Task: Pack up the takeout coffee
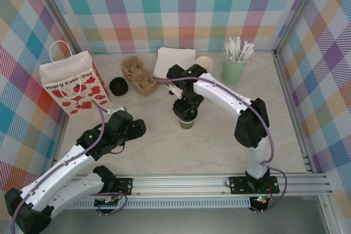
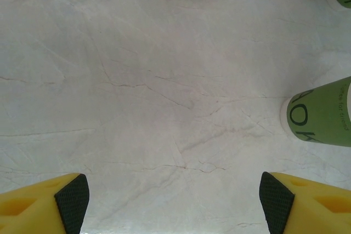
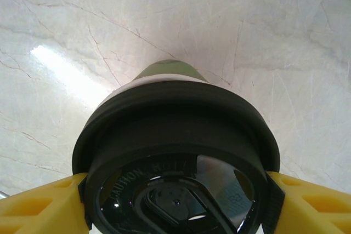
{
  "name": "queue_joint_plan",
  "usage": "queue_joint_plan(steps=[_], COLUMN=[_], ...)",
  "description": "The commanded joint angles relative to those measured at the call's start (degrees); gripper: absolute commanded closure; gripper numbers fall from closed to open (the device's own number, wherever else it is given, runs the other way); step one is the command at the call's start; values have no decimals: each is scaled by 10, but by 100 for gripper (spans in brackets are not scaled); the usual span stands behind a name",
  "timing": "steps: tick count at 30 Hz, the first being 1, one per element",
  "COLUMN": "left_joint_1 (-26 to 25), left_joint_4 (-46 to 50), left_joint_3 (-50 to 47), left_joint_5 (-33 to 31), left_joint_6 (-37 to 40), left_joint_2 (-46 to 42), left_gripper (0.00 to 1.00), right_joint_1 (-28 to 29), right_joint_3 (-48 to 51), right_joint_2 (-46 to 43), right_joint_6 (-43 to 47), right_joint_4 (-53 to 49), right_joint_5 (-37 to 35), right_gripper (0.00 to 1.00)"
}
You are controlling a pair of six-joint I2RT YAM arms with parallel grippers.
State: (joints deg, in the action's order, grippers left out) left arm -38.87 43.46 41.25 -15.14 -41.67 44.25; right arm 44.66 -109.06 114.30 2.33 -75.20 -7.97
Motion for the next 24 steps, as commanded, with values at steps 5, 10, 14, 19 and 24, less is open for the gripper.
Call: queue_joint_plan(steps=[5,10,14,19,24], left_joint_1=[-4,-4,-4,-4,-4], left_joint_4=[4,1,1,-1,-1], left_joint_3=[-17,-18,-18,-19,-19], left_joint_5=[-21,-21,-19,-19,-20], left_joint_6=[-19,-20,-20,-21,-22], left_joint_2=[-27,-26,-26,-24,-23], left_gripper=[16,15,15,14,14], right_joint_1=[9,10,12,14,16], right_joint_3=[-31,-35,-42,-45,-45], right_joint_2=[19,29,34,40,45], right_joint_6=[5,8,9,11,13], right_joint_4=[-49,-49,-45,-42,-44], right_joint_5=[-10,-6,-2,6,12], right_gripper=[26,26,26,26,26])
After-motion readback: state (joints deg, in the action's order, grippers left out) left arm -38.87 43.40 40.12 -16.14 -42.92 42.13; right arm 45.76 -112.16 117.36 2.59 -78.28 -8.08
